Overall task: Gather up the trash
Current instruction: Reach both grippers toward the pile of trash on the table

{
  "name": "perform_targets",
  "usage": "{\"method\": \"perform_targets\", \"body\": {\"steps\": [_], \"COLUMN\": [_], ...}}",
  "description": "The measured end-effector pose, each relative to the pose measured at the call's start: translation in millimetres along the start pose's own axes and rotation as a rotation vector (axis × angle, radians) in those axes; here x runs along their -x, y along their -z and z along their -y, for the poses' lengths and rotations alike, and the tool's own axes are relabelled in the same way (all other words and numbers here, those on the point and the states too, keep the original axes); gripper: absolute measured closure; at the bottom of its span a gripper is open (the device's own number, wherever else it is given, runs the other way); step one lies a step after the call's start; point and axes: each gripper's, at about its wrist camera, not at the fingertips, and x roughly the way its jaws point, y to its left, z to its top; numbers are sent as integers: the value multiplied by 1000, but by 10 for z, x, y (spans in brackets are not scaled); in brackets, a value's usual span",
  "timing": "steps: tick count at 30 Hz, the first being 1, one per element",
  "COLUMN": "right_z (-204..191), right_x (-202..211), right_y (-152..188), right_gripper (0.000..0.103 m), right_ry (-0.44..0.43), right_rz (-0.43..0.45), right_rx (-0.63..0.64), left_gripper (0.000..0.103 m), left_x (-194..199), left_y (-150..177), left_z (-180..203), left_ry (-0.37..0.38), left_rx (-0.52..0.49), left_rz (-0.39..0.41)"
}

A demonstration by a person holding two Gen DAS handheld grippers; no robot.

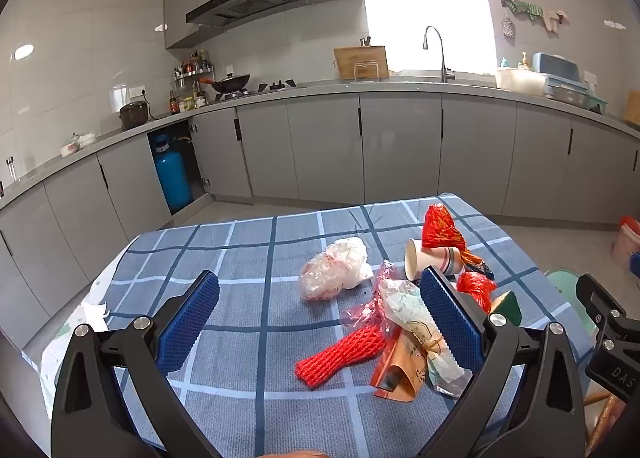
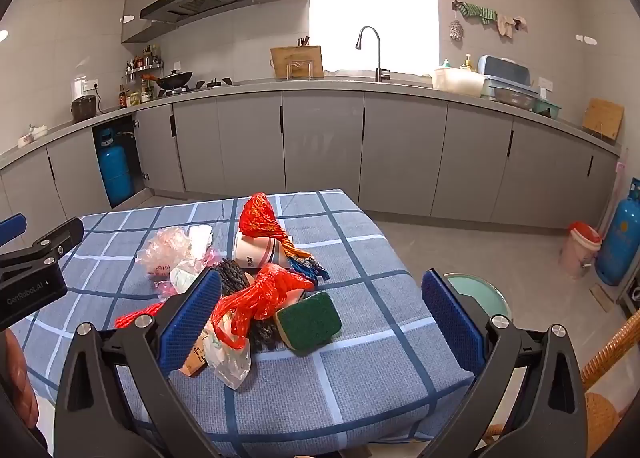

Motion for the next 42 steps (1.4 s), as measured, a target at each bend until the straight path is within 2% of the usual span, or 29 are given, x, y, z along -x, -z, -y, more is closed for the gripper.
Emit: {"method": "perform_targets", "body": {"steps": [20, 25, 27, 32, 34, 37, 42], "right_z": [51, 132, 147, 184, 184, 135, 70], "right_x": [-2, 1, -118, -496, -600, -684, -860], "right_y": [-25, -39, -35, 39, 65, 120, 166], "right_gripper": [4, 4, 4, 5, 5, 5, 5], "right_ry": [10, 11, 16, 41, 42, 30, 16], "right_rz": [2, 20, 22, -31, -55, -62, -101], "right_rx": [1, -17, -10, -21, -19, -19, -2], "left_gripper": [4, 4, 4, 4, 4, 4, 4], "left_x": [-12, -67, -169, -588, -692, -679, -917], "left_y": [-14, -18, -9, 73, 78, 72, 104], "left_z": [-22, -109, -132, -217, -289, -426, -595], "left_ry": [-10, -13, -25, -110, -110, -115, -149], "left_rx": [-3, 28, 32, 16, 22, 51, 61], "left_rz": [8, 5, 18, -47, -77, -59, -113]}}
